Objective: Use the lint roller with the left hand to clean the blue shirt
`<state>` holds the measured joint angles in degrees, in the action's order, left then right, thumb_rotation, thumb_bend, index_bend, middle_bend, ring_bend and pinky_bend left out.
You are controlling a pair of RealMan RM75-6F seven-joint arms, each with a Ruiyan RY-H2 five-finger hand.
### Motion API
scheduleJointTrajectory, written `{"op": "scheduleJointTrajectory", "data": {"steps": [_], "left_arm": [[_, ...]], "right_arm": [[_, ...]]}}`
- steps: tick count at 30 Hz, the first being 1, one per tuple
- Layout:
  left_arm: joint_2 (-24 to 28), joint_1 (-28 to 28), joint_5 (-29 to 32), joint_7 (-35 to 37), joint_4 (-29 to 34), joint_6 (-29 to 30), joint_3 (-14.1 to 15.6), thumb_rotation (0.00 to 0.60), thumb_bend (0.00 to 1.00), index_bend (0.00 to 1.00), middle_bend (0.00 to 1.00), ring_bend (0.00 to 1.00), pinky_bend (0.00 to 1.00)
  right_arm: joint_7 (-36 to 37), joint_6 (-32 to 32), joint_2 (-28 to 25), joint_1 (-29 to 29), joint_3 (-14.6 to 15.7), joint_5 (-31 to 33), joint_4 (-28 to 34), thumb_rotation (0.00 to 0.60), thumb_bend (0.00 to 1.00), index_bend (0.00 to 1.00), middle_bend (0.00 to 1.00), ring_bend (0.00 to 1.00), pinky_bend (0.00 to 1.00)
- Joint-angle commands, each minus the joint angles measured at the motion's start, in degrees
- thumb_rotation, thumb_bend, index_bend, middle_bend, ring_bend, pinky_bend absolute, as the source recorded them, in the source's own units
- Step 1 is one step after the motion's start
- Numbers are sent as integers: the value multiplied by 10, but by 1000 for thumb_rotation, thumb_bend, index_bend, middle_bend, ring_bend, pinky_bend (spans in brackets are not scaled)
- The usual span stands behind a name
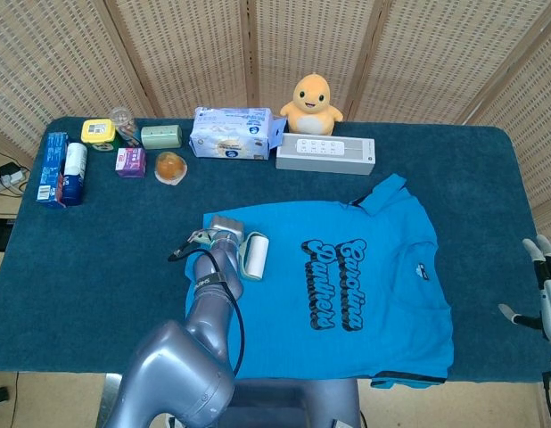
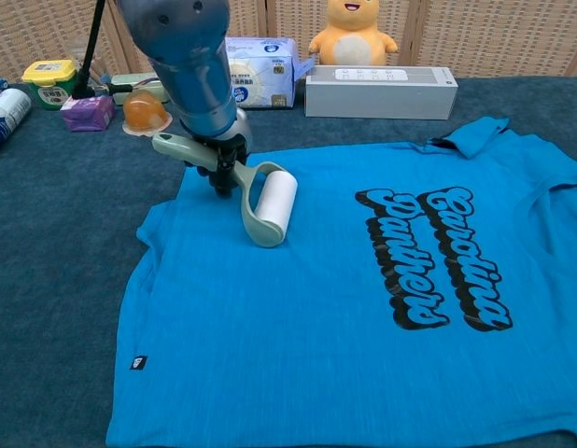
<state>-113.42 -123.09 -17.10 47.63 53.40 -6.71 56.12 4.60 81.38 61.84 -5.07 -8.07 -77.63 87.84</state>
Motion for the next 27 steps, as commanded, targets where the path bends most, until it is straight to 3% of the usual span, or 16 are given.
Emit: {"op": "scheduleJointTrajectory", "data": {"steps": [1, 9, 27], "left_arm": [[-9, -12, -18, 19, -7, -7, -4, 600, 740, 1000, 1000, 920, 1000], [-35, -36, -61, 74, -40, -34, -12, 600, 739, 1000, 1000, 920, 1000], [-36, -33, -179, 159, -86, -58, -81, 600, 737, 1000, 1000, 920, 1000]], "right_arm": [[1, 0, 0, 0, 0, 0, 0, 600, 0, 15, 0, 0, 0], [3, 3, -3, 1, 0, -2, 3, 600, 0, 15, 0, 0, 0], [8, 0, -5, 1, -1, -1, 1, 600, 0, 15, 0, 0, 0]]}}
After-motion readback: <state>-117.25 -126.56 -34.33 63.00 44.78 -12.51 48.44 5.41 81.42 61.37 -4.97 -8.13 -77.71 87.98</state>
